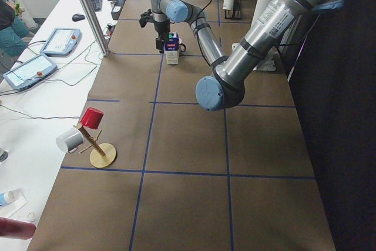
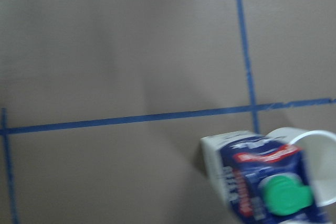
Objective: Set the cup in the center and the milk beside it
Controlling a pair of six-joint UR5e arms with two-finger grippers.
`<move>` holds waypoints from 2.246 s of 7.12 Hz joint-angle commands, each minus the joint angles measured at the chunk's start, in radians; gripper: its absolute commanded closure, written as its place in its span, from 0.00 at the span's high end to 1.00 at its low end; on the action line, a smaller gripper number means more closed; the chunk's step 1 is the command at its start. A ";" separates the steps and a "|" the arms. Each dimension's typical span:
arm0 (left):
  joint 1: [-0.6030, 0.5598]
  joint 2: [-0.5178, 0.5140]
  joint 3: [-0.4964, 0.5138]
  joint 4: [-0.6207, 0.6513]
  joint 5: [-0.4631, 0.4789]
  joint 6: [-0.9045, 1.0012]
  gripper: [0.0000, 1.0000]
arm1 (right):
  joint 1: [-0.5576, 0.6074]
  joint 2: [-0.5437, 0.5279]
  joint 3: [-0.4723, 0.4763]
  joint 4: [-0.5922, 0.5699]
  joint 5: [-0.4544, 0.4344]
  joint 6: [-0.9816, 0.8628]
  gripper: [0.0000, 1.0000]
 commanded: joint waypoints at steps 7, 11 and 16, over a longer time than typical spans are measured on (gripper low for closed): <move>-0.476 0.755 0.026 -0.166 -0.148 0.654 1.00 | 0.006 -0.030 -0.013 -0.001 0.000 0.008 1.00; -0.516 0.869 0.031 -0.304 -0.153 0.651 1.00 | 0.006 -0.031 -0.013 -0.001 0.003 0.008 1.00; -0.515 0.862 0.025 -0.305 -0.139 0.652 1.00 | 0.006 -0.031 -0.011 -0.001 0.002 0.008 1.00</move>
